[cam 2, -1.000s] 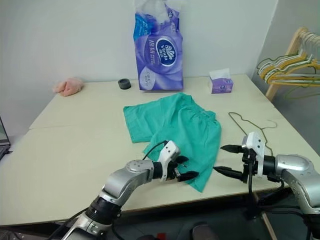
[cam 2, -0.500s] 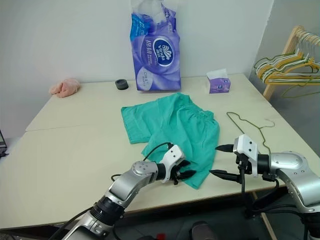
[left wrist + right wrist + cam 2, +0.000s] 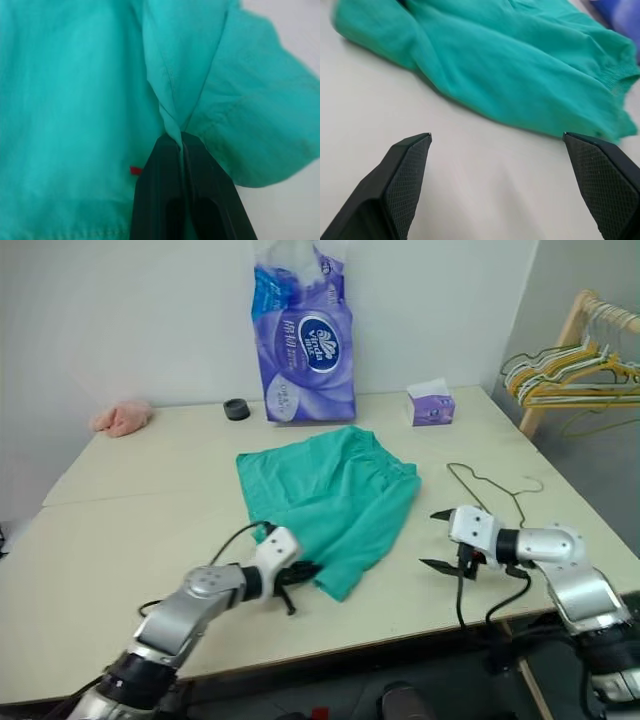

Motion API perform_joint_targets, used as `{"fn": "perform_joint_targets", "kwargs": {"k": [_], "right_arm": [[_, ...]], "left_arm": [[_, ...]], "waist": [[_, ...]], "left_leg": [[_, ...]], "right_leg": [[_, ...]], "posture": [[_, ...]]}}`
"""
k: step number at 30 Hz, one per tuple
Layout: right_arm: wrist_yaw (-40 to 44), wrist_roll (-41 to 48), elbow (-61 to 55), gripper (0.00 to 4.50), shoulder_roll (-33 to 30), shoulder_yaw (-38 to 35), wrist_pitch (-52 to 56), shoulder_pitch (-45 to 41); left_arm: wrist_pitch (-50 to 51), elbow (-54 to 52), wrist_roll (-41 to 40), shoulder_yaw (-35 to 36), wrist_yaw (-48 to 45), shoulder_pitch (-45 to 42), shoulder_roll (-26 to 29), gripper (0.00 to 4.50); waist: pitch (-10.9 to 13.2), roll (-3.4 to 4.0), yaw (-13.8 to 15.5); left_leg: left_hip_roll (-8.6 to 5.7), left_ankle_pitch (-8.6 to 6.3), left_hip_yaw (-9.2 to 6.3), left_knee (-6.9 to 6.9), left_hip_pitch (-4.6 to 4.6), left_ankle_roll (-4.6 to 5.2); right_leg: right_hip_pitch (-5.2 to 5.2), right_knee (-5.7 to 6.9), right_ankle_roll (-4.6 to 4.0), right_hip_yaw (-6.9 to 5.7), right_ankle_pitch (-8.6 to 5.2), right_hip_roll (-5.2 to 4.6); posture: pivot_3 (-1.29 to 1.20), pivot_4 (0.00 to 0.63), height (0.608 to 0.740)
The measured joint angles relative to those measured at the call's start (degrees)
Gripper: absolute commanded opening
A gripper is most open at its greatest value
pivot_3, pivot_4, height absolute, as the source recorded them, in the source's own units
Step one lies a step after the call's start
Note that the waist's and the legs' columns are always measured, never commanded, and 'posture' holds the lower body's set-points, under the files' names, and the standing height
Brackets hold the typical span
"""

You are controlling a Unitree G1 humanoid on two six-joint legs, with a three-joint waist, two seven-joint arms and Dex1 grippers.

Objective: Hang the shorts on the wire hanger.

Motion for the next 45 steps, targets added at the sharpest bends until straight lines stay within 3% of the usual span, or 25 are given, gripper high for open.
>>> {"fn": "perform_joint_targets", "kwargs": {"k": [6,12,19,23,33,35,41,43,45], "right_arm": [[-4.78,-11.58,17.24,4.50,5.58,6.56,-14.83,-13.75],[-3.74,-18.97,33.31,4.50,10.04,14.04,-26.55,-25.19],[-3.33,-24.51,44.43,4.50,13.42,18.81,-35.93,-32.39],[-5.50,-28.69,48.65,3.62,15.79,21.34,-40.43,-35.00],[-17.97,-35.42,54.14,0.07,20.46,23.00,-40.55,-37.54],[-22.74,-36.71,55.66,0.07,21.41,22.97,-38.45,-38.37],[-42.62,-36.81,59.15,0.07,25.21,17.32,-32.98,-50.33],[-44.34,-35.04,57.18,0.07,23.99,14.96,-33.93,-52.91],[-40.63,-31.96,52.22,0.07,20.74,13.34,-36.64,-50.78]], "left_arm": [[1.85,-7.16,-4.46,9.56,-4.75,9.17,9.03,0.05],[2.88,-15.75,-8.16,11.90,-8.18,15.50,11.64,0.05],[3.65,-18.41,-9.10,13.61,-8.36,18.49,12.65,0.05],[3.63,-19.41,-9.95,15.83,-8.82,21.07,13.63,0.00],[0.25,-15.90,-10.06,19.68,-10.82,21.05,16.09,0.00],[-2.13,-12.07,-8.13,19.29,-9.55,18.03,15.92,0.00],[-16.02,8.72,4.44,17.34,2.05,-6.40,15.24,0.00],[-19.59,10.86,5.54,17.65,2.78,-10.33,16.78,0.00],[-21.81,10.03,5.34,18.13,0.46,-9.84,19.54,0.00]], "waist": [[0.08,0.10,-0.23],[0.07,0.08,1.01],[0.05,0.10,1.02],[0.04,0.11,0.88],[0.00,0.14,1.01],[0.01,0.15,1.09],[-0.01,0.14,0.96],[-0.14,0.06,0.79],[-0.31,-0.06,0.66]], "left_leg": [[-0.01,-0.01,-0.07,-0.02,-0.04,-0.03],[-0.07,-0.01,-0.12,0.01,-0.03,-0.04],[-0.07,-0.01,-0.18,0.05,-0.01,-0.04],[-0.04,-0.01,-0.25,0.03,0.01,-0.04],[-0.08,0.00,-0.33,0.05,0.01,-0.05],[-0.11,0.01,-0.37,0.07,0.00,-0.06],[-0.19,0.07,-0.58,0.06,-0.17,-0.18],[-0.16,-0.01,-0.58,-0.01,-0.21,-0.29],[-0.15,-0.19,-0.56,-0.04,-0.28,-0.49]], "right_leg": [[-0.04,0.06,-0.29,0.02,0.13,-0.13],[0.02,0.06,-0.36,-0.02,0.16,-0.17],[0.03,0.14,-0.39,-0.05,0.18,-0.16],[0.01,0.18,-0.43,-0.09,0.17,-0.13],[0.02,0.20,-0.53,-0.14,0.20,-0.13],[0.00,0.23,-0.55,-0.17,0.21,-0.13],[-0.23,0.26,-0.67,-0.25,0.35,-0.13],[-0.25,0.11,-0.58,-0.24,0.29,-0.14],[-0.26,0.06,-0.36,-0.20,0.08,-0.18]], "posture": [[-0.19,0.013,0.740],[-0.17,0.006,0.740],[-0.14,0.000,0.740],[-0.13,0.000,0.740],[-0.14,0.000,0.740],[-0.15,0.000,0.740],[-0.17,0.002,0.740],[-0.17,0.004,0.740],[-0.18,0.009,0.740]]}}
